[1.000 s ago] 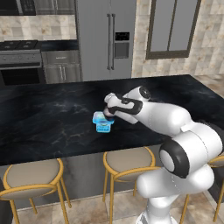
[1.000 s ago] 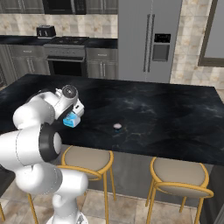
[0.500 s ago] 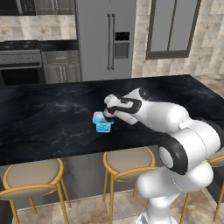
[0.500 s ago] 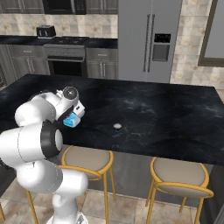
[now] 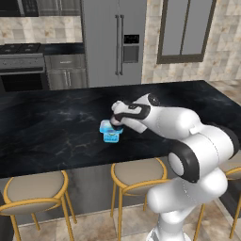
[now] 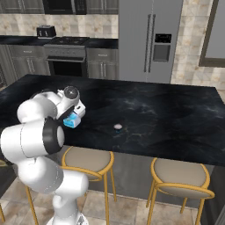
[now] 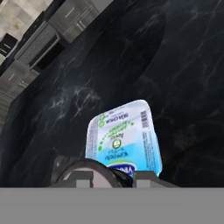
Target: Stack the yogurt containers by placing the smaller containers on top of the larger containers.
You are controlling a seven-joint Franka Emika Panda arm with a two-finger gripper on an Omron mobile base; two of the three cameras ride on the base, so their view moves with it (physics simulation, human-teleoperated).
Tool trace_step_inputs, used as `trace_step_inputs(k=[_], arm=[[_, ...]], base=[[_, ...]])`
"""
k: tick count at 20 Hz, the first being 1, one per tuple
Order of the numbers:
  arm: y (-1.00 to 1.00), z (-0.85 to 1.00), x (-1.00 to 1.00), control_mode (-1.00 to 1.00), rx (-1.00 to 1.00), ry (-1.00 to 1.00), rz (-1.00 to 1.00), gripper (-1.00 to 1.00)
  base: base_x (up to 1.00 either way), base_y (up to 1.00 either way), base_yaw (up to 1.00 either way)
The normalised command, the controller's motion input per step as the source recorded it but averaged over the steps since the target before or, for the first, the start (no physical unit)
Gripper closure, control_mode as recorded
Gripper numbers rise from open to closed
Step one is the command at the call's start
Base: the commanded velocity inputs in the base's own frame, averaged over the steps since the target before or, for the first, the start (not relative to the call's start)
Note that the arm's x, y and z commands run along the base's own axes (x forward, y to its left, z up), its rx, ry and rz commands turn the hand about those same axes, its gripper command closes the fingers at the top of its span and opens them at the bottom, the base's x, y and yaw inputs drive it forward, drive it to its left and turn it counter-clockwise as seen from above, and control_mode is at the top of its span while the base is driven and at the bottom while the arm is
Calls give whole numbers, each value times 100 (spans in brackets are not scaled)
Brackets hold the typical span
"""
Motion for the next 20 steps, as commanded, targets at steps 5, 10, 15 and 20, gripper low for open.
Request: trace_step_inputs(k=[5,10,15,20], arm=[[14,-2,18,-100,0,0,-2,100],[11,-6,11,-100,0,0,0,100],[2,-4,11,-100,0,0,0,100],[-7,-3,14,-100,0,0,1,100]], base=[[0,0,0],[0,0,0],[0,0,0],[0,0,0]])
